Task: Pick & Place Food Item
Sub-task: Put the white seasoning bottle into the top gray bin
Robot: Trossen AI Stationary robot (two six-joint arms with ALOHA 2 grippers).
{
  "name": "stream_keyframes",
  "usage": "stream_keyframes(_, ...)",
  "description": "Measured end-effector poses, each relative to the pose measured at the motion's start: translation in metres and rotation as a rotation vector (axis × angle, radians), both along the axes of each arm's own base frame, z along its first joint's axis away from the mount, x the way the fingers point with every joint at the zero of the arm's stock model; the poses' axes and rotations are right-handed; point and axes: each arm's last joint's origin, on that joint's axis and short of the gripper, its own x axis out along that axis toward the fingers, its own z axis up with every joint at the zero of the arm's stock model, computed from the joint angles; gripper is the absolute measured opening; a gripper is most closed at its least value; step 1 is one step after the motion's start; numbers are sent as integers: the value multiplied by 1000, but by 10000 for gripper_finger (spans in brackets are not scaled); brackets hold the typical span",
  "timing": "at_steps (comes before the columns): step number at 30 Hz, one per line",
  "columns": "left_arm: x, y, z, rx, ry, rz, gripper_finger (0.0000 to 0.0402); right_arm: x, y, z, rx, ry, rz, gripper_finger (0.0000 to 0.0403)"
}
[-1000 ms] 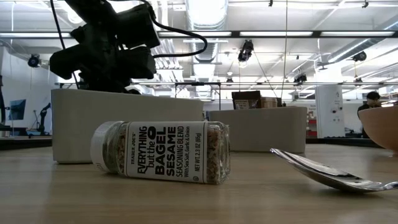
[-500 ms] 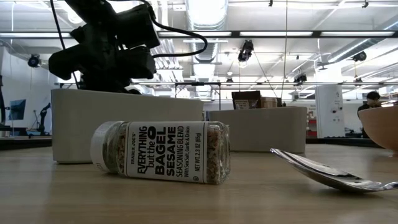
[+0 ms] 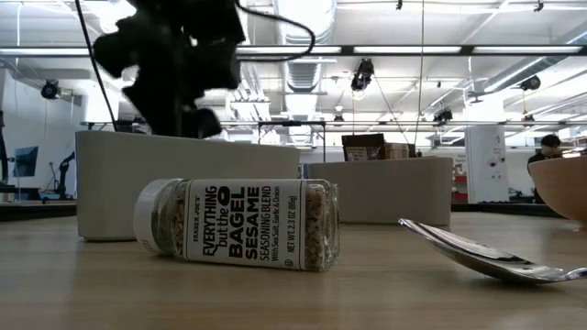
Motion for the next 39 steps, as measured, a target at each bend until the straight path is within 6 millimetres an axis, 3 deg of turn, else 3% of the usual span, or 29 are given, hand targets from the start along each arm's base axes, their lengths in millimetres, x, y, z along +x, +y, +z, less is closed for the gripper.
stream_keyframes(6,9,-16,28,-16,-87,-22,222,0,0,0,0,3,2,215)
stream_keyframes(10,4,-38,35,13,-143,-179,222,0,1,-1,5,12,22,215)
stream_keyframes(17,-2,-69,26,28,-201,-312,222,0,1,-1,3,13,26,215)
stream_keyframes(28,-1,-74,17,-21,-253,-263,222,0,1,-1,10,9,22,215)
stream_keyframes(39,3,-91,16,-88,-368,-270,231,0,1,-1,30,10,27,215)
